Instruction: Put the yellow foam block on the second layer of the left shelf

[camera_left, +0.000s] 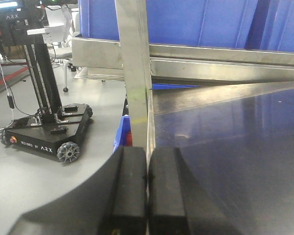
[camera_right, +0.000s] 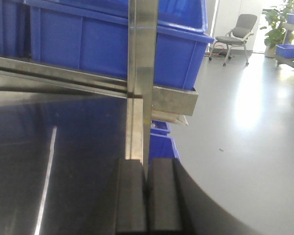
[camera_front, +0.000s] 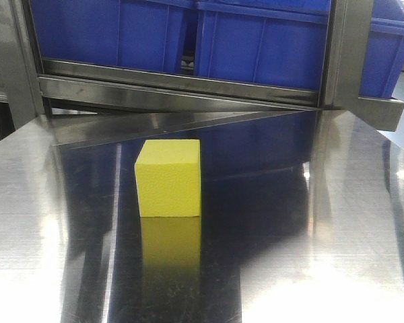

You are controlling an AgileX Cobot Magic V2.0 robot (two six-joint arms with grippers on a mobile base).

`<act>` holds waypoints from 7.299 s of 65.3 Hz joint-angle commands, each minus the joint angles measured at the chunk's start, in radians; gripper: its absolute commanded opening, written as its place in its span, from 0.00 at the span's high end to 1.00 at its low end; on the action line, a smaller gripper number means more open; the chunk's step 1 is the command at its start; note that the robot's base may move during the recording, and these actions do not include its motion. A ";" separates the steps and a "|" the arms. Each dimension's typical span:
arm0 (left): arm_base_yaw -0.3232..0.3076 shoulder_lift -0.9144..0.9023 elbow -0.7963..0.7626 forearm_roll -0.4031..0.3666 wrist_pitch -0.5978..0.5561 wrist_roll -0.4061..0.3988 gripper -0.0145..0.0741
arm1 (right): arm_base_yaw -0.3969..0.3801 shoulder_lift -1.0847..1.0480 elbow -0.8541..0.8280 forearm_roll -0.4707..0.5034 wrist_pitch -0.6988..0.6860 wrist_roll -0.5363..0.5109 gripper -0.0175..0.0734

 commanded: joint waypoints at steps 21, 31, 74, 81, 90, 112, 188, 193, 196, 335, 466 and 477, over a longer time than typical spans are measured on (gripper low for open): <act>-0.007 -0.014 0.026 -0.003 -0.085 -0.004 0.68 | 0.003 0.236 -0.444 0.005 0.240 -0.002 0.75; -0.007 -0.014 0.026 -0.003 -0.085 -0.004 0.68 | 0.053 0.411 -0.631 0.007 0.421 -0.002 0.66; -0.007 -0.014 0.026 -0.003 -0.085 -0.004 0.68 | 0.477 1.159 -1.193 -0.001 0.763 0.168 0.18; -0.007 -0.014 0.026 -0.003 -0.085 -0.004 0.68 | 0.559 1.262 -1.273 -0.056 0.763 0.397 0.18; -0.007 -0.014 0.026 -0.003 -0.085 -0.004 0.68 | 0.680 1.386 -1.378 -0.193 0.770 0.628 0.18; -0.007 -0.014 0.026 -0.003 -0.085 -0.004 0.68 | 0.888 1.623 -1.609 -0.398 0.869 0.828 0.12; -0.007 -0.014 0.026 -0.003 -0.085 -0.004 0.68 | 0.936 1.943 -1.663 -0.547 0.916 1.160 0.12; -0.007 -0.014 0.026 -0.003 -0.085 -0.004 0.68 | 0.928 1.947 -1.661 -0.545 0.915 1.160 0.12; -0.007 -0.014 0.026 -0.003 -0.085 -0.004 0.68 | 0.924 1.947 -1.661 -0.547 0.914 1.160 0.12; -0.007 -0.014 0.026 -0.003 -0.085 -0.004 0.68 | 0.175 0.429 -0.566 -0.403 0.413 0.480 0.45; -0.009 -0.014 0.026 -0.003 -0.085 -0.004 0.68 | 0.240 0.147 -0.566 -0.402 0.647 0.201 0.45; -0.009 -0.011 0.026 -0.003 -0.088 -0.004 0.68 | 0.240 0.154 -0.566 -0.402 0.646 0.201 0.45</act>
